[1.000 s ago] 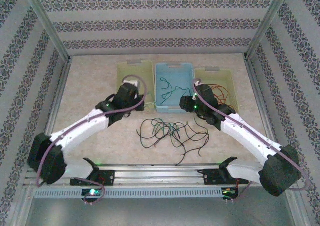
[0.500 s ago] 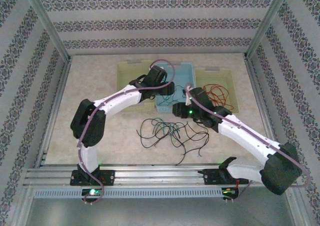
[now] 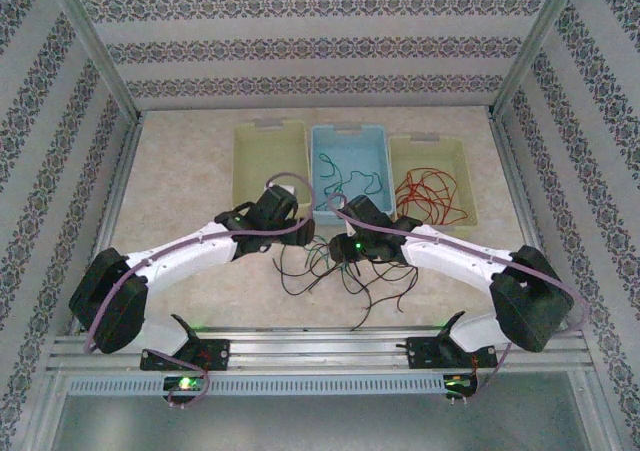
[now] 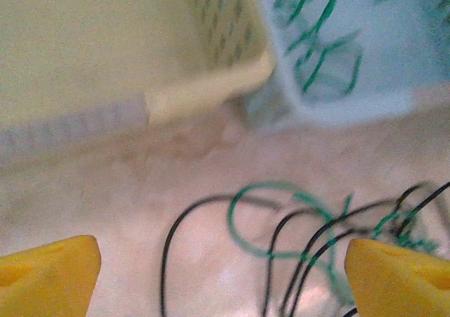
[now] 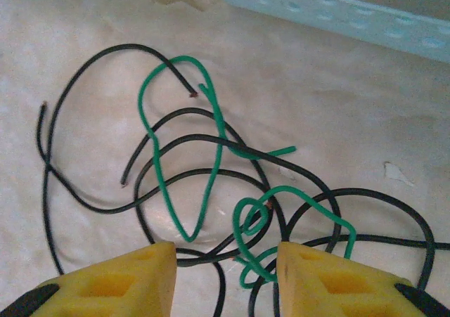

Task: Untangle the cables

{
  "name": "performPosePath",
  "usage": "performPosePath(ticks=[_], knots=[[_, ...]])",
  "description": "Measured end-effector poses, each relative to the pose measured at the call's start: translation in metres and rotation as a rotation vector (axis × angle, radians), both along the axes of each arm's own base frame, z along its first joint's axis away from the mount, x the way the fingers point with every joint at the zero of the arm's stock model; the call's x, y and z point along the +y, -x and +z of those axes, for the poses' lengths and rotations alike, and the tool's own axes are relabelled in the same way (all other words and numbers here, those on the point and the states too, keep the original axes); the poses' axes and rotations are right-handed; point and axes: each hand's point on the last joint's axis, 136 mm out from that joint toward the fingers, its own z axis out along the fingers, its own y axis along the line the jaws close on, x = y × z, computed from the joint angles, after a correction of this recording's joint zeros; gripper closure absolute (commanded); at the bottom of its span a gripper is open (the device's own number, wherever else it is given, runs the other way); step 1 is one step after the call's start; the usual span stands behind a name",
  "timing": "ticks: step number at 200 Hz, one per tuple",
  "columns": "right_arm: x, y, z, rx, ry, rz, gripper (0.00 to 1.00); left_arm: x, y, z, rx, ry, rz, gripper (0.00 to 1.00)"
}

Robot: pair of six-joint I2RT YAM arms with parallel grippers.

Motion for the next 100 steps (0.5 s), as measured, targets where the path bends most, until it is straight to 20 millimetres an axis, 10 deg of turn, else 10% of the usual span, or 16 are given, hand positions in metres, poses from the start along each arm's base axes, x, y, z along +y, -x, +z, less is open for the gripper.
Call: performPosePath(ticks=[21,55,100], knots=[[0.002,-0.004,-0.009,0.013,0.027,0.009,0.64,0.012,0.018,-0.025,0.058,-0.064,-0.027,0.1],[0.001,-0.005,-0.022,0.032,0.066,0.017,1.0,0.011,0.023,-0.033,0.071,-0.083,-0.046,0.11],[0.002,-0.01,-0.002,-0.025,0.037,0.008,1.0,0.0,0.019,-0.048,0.094,-0.097,-0.062,0.12]])
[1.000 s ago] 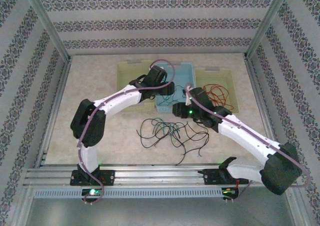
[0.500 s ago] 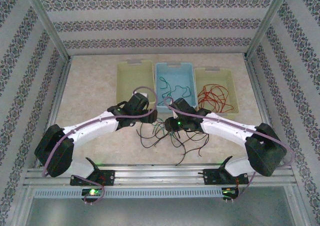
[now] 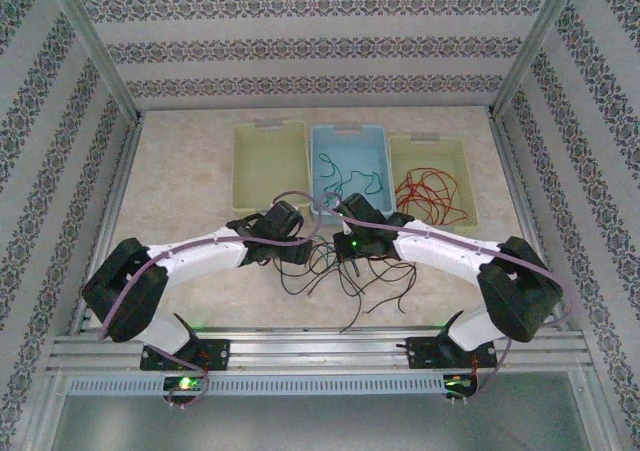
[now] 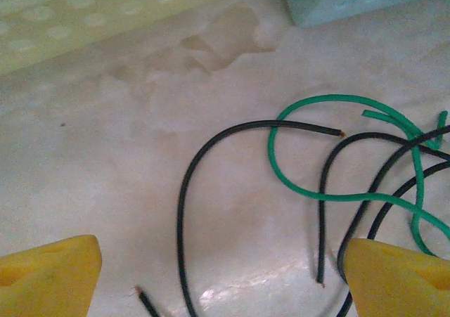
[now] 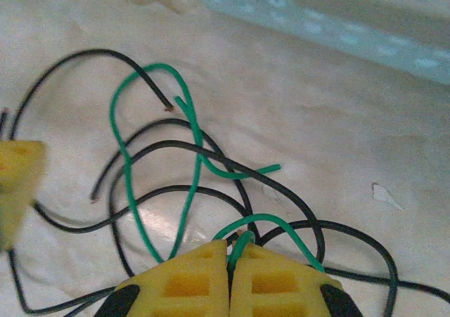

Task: Untangle the cables

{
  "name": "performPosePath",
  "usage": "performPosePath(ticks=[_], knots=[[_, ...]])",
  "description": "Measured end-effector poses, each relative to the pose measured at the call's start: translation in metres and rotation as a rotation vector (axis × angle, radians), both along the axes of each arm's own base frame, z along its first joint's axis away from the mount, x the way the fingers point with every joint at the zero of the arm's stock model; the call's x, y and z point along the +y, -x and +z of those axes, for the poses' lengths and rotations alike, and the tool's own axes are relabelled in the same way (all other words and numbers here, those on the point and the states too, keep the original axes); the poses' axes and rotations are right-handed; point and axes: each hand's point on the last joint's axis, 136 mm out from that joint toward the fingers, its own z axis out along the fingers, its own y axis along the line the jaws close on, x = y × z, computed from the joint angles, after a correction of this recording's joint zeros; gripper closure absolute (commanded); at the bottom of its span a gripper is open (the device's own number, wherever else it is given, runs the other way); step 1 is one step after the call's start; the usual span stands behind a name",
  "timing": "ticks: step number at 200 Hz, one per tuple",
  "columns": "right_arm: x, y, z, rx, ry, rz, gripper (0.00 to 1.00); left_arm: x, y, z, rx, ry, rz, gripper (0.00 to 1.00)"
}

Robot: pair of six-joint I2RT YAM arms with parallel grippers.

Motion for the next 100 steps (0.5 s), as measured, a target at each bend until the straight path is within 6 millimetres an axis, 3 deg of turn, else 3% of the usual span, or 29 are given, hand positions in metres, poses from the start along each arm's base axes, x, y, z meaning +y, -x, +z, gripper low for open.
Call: performPosePath(ticks=[48,77,100], knots=[[0.004,-0.003,0.045,-0.073,-0.16,-0.002,1.0,-0.026,-0.014,-0.013,0.013,0.031,-0.03,0.13],[-0.013,-0.01,0.054,-0.092,-0.244,-0.091,1.0,-0.032,-0.012,-0.03,0.039,0.016,-0.044,0.15],[-0.029,-0.014,0.059,-0.102,-0.302,-0.171,1.0,-0.034,-0.014,-0.028,0.032,0.021,-0.046,0.16]])
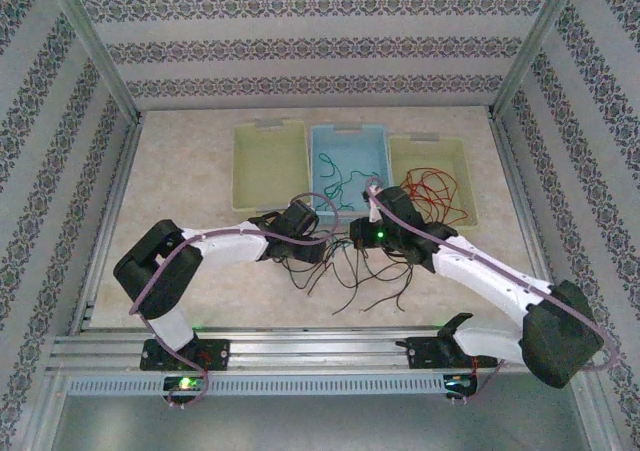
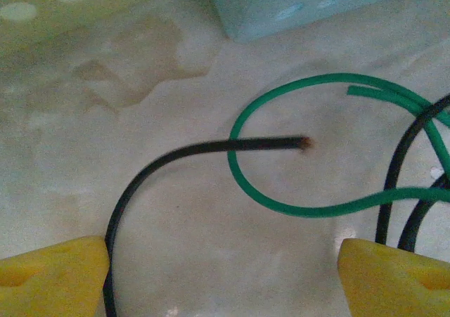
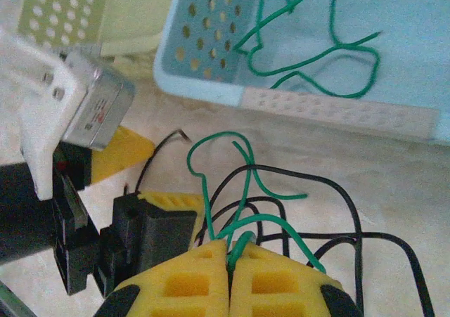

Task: Untangle the cables

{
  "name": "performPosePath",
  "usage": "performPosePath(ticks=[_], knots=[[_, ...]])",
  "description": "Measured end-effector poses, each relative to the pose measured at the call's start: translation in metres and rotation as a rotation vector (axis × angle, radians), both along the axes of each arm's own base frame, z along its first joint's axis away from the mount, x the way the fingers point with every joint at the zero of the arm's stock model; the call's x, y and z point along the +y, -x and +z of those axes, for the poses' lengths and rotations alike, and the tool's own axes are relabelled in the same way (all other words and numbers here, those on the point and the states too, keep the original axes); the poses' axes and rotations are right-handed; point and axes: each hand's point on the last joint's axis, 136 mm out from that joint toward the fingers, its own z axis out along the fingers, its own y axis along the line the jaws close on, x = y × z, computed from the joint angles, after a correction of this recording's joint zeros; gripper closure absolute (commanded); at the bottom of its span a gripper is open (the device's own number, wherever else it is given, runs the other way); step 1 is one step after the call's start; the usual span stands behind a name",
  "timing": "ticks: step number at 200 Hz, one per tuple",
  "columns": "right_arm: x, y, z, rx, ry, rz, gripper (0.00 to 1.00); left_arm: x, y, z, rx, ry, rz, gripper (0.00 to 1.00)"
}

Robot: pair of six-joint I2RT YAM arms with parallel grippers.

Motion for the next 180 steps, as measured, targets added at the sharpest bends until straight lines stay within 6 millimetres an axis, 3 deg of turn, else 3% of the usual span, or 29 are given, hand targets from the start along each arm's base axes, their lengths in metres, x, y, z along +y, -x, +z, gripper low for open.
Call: performPosePath(ticks=[48,66,84,108,137,157,180], knots=[[-0.023,-0.009,0.028,-0.083,-0.051,-0.112,1.0,0.001,0.001,0.002,-0.005,0.003,-0.008,0.14],[-0.027,-0.01,0.026,-0.084,-0.029,-0.132,1.0,0.003,0.007,0.01,-0.013,0.022,-0.023,0.1],[-0.028,-0.007,0.018,-0.07,0.004,-0.133,1.0,-0.003,0.011,0.031,-0.038,0.084,-0.053,0.07],[-0.019,0.001,0.007,-0.047,0.041,-0.096,1.0,-0.017,0.015,0.066,-0.091,0.18,-0.12,0.06],[-0.012,0.006,-0.005,-0.023,0.072,-0.069,1.0,-0.05,0.028,0.086,-0.096,0.243,-0.262,0.09],[-0.012,0.005,-0.006,-0.02,0.079,-0.072,1.0,-0.077,0.036,0.088,-0.086,0.259,-0.362,0.14],[-0.011,0.003,-0.001,-0.03,0.069,-0.077,1.0,-0.096,0.039,0.072,-0.056,0.238,-0.424,0.26]])
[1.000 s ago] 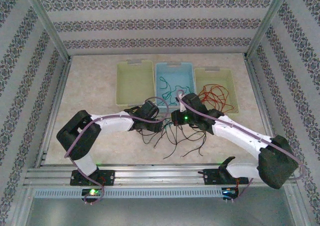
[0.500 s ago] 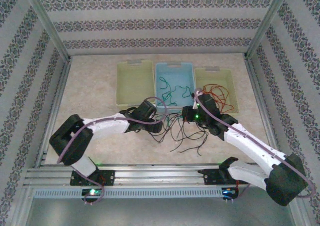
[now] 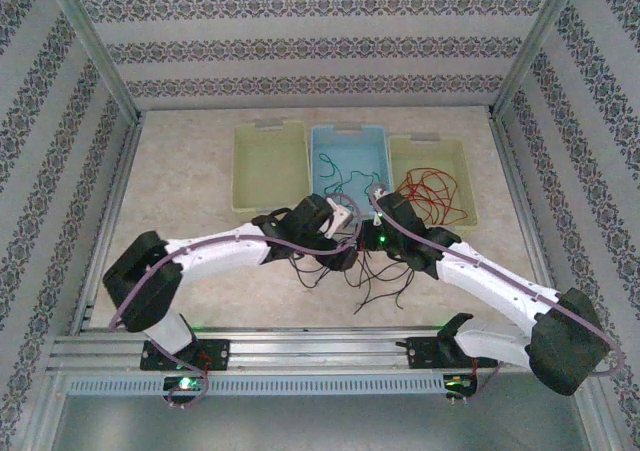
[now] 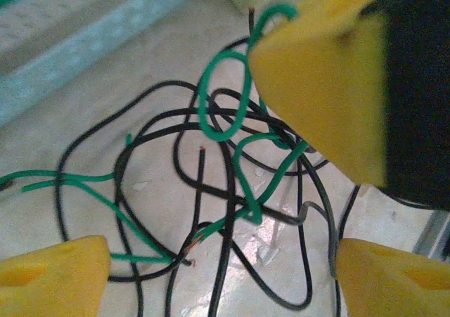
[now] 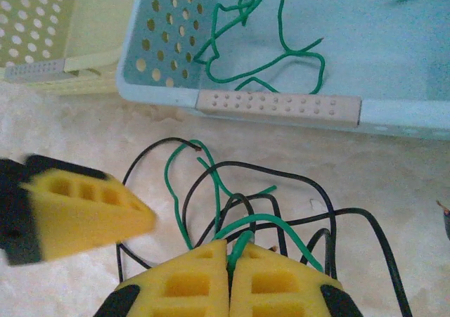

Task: Untangle the cables

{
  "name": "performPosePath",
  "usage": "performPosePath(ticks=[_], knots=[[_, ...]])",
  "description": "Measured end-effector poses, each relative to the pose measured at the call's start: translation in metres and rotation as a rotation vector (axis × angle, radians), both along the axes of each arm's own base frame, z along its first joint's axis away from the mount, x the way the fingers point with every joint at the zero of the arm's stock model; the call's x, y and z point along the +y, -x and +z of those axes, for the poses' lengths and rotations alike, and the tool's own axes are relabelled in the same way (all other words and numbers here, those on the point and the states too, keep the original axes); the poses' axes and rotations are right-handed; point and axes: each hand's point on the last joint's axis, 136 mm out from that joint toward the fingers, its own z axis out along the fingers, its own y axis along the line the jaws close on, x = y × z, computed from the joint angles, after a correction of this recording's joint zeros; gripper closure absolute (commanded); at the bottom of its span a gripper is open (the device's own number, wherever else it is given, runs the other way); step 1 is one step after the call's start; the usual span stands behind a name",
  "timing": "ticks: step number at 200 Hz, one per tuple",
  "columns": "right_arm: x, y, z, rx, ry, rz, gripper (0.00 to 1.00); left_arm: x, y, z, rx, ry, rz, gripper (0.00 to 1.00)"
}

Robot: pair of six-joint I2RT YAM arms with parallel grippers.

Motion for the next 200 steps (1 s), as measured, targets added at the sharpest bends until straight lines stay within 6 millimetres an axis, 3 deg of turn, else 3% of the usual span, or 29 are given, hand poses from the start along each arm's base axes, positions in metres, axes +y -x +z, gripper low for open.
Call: performPosePath(ticks=[13,33,41,77,128,158,180,190,200], knots=[[0.0,-0.001,0.002,-0.001,-0.003,-0.009,1.0,-0.002,0.0,-0.015,0.017,-0.022,-0.007,0.42],[-0.005,-0.001,-0.002,0.015,0.006,-0.028,1.0,-0.004,-0.006,-0.027,0.021,-0.034,0.005,0.87],[-0.006,-0.001,-0.002,0.021,0.006,-0.035,1.0,-0.005,-0.008,-0.029,0.018,-0.03,0.015,1.0],[-0.012,-0.003,0.011,-0.004,-0.045,-0.074,1.0,-0.002,-0.019,-0.034,0.009,-0.033,0.08,1.0],[-0.064,-0.008,0.013,-0.018,-0.117,-0.281,1.0,0.034,-0.025,-0.048,0.04,-0.055,0.201,1.0],[-0.083,-0.009,0.009,-0.01,-0.142,-0.356,1.0,0.046,-0.028,-0.045,0.036,-0.055,0.233,1.0],[-0.082,-0.008,0.009,0.001,-0.152,-0.344,1.0,0.044,-0.025,-0.037,0.033,-0.038,0.21,0.55],[-0.078,-0.006,0.007,0.013,-0.156,-0.319,1.0,0.041,-0.023,-0.032,0.032,-0.021,0.196,0.46],[-0.073,-0.004,0.004,0.028,-0.151,-0.288,1.0,0.04,-0.021,-0.022,0.021,-0.002,0.181,0.47]])
